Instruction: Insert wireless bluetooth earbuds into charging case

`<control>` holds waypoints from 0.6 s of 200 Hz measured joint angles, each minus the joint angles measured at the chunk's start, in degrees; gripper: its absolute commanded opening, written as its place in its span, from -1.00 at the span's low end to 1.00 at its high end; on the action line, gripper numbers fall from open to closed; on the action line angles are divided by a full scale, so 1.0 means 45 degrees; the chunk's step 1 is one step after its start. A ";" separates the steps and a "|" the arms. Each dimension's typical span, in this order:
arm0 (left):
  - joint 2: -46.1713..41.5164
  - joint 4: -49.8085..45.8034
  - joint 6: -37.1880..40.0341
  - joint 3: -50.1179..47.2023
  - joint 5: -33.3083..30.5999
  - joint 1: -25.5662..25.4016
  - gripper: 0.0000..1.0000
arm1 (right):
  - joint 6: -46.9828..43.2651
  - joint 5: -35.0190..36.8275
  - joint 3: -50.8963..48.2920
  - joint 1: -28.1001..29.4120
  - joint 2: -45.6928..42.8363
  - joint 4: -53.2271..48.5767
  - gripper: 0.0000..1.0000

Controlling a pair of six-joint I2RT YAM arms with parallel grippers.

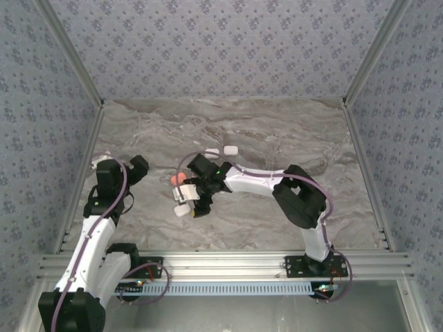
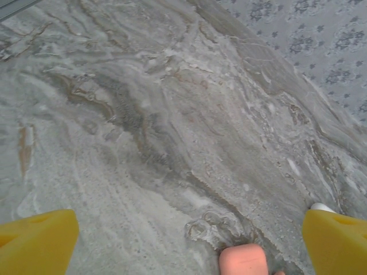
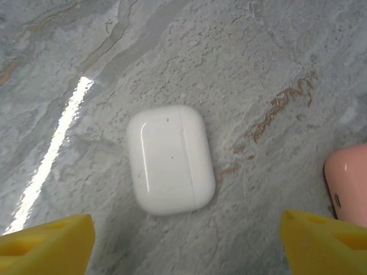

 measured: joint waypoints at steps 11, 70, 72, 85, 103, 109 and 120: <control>-0.0078 -0.0131 -0.0005 0.0000 -0.0073 0.0005 0.99 | -0.0097 0.0015 0.0267 0.0053 0.0335 -0.0039 0.62; -0.0146 -0.0325 -0.0010 -0.0019 -0.0073 0.0005 0.99 | -0.0214 -0.0044 0.1389 0.0282 0.1792 -0.0690 0.34; -0.0146 -0.0330 -0.0010 -0.0024 -0.0073 0.0005 0.98 | -0.0223 -0.0058 0.1428 0.0287 0.1807 -0.0729 0.33; -0.0146 -0.0374 -0.0010 -0.0024 -0.0073 0.0005 0.98 | -0.0189 -0.0058 0.1608 0.0287 0.1885 -0.0855 0.20; -0.0146 -0.0413 -0.0010 -0.0024 -0.0068 0.0005 0.99 | -0.0165 -0.0228 0.1807 0.0287 0.2040 -0.1146 -0.03; -0.0146 -0.0413 -0.0010 -0.0024 -0.0068 0.0005 0.99 | -0.0146 -0.0253 0.1821 0.0296 0.2045 -0.1243 -0.09; -0.0146 -0.0413 -0.0010 -0.0024 -0.0063 0.0005 0.99 | -0.0092 -0.0257 0.1851 0.0291 0.2040 -0.1277 -0.14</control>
